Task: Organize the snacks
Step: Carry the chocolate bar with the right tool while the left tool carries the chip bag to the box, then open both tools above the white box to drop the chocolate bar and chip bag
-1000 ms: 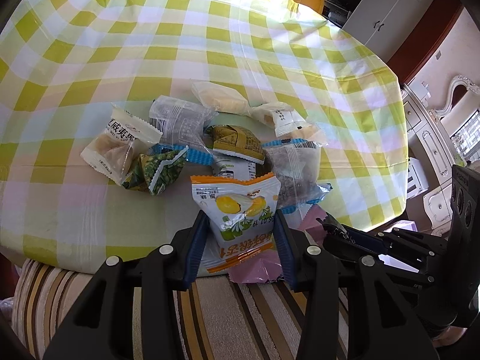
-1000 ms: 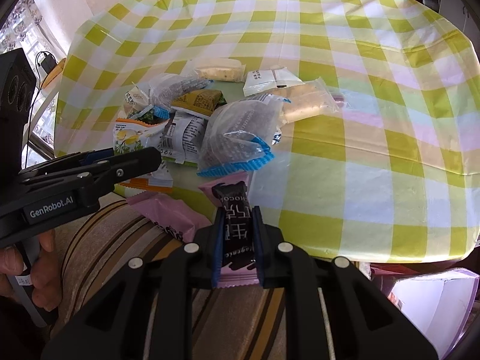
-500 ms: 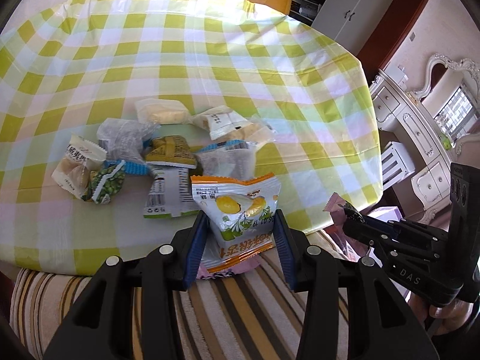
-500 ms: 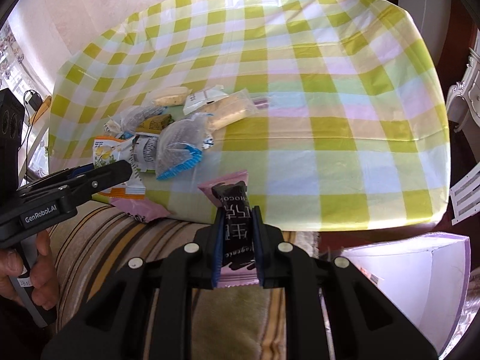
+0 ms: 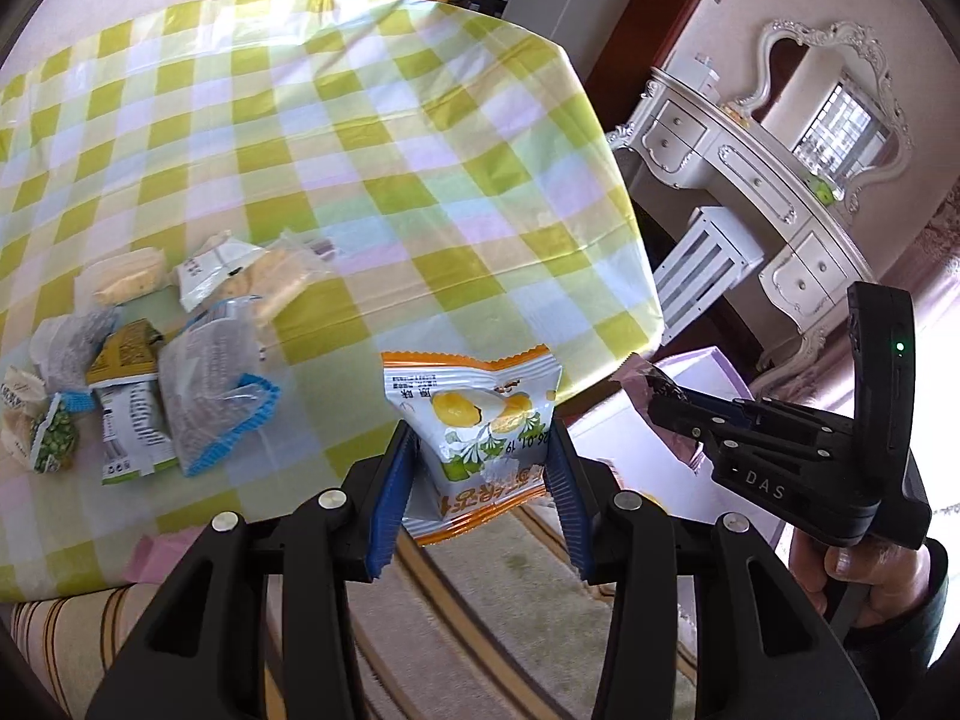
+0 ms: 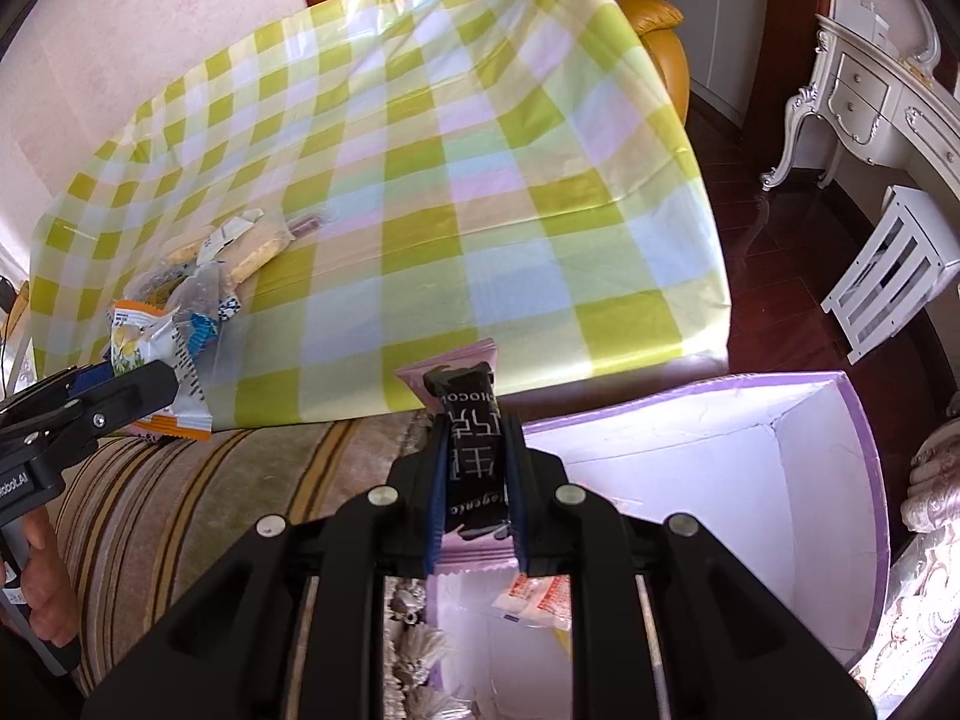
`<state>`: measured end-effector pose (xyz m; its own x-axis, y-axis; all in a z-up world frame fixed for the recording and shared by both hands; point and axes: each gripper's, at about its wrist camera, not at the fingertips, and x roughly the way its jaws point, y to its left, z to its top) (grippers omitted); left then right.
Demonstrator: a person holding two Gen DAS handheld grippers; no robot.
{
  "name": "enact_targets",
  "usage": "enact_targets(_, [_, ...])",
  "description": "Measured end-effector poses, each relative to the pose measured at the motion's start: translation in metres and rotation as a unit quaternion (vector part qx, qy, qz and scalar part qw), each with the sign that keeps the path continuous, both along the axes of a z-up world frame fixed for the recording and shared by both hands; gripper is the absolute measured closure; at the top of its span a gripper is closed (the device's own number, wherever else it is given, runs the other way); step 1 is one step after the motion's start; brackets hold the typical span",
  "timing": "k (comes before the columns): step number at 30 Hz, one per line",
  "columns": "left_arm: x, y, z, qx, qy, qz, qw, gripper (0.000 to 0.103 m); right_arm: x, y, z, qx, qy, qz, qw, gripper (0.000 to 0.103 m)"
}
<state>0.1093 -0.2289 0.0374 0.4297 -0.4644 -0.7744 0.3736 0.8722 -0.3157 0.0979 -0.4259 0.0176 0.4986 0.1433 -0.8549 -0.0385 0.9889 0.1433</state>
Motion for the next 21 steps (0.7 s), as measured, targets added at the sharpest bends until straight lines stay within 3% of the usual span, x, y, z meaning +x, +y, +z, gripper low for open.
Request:
enact_targets(9, [-0.002, -0.067, -0.018, -0.002, 0.038, -0.083, 0.9959, 0.060, -0.009, -0.043, -0.018, -0.003, 0.015, -0.053, 0.999, 0.086])
enact_targets(21, [-0.003, -0.114, -0.028, -0.003, 0.058, -0.140, 0.9884, 0.058, -0.015, -0.079, -0.028, 0.001, 0.019, -0.104, 0.994, 0.083])
